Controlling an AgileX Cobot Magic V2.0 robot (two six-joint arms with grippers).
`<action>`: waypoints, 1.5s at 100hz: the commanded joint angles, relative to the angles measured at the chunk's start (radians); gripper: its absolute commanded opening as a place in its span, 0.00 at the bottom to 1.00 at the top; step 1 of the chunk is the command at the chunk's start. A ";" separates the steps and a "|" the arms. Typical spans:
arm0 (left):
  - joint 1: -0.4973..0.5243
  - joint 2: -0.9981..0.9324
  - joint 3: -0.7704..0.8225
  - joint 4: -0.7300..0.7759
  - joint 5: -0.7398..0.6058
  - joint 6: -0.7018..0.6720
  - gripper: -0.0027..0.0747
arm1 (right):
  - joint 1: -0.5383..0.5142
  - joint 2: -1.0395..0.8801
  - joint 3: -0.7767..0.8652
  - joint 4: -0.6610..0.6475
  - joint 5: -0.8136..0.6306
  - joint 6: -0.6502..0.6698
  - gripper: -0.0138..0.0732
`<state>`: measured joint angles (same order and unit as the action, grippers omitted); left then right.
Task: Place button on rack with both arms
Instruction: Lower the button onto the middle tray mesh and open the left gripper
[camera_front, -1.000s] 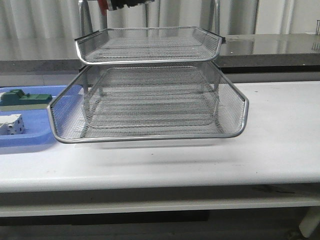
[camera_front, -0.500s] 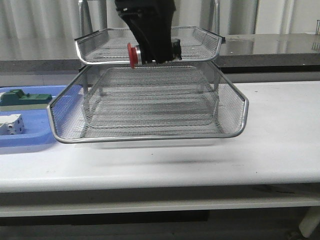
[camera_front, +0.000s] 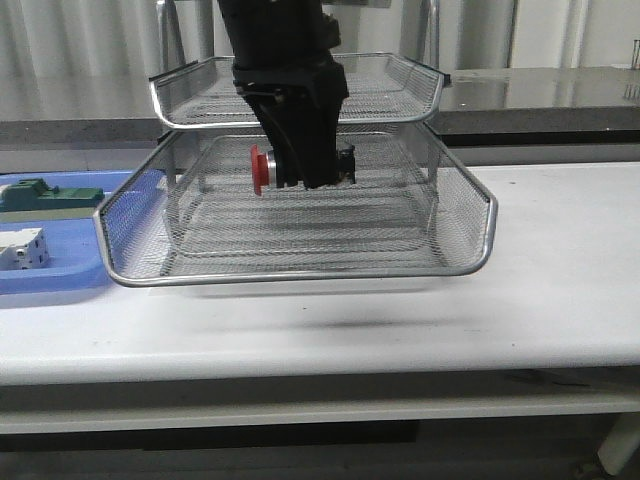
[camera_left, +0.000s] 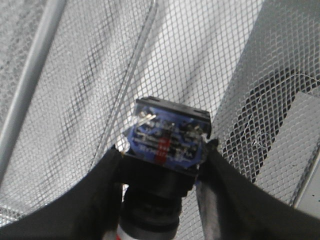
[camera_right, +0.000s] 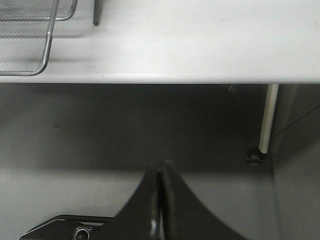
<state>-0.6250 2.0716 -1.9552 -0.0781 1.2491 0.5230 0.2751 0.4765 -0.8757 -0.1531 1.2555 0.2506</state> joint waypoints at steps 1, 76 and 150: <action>-0.011 -0.057 -0.018 -0.020 0.021 -0.011 0.05 | -0.006 0.009 -0.029 -0.018 -0.030 -0.002 0.08; -0.011 -0.055 -0.018 -0.012 0.021 -0.002 0.52 | -0.006 0.009 -0.029 -0.018 -0.030 -0.002 0.08; -0.011 -0.112 -0.032 -0.012 0.021 -0.037 0.52 | -0.006 0.009 -0.029 -0.018 -0.030 -0.002 0.08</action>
<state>-0.6250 2.0573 -1.9533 -0.0764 1.2462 0.5021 0.2751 0.4765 -0.8757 -0.1531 1.2555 0.2506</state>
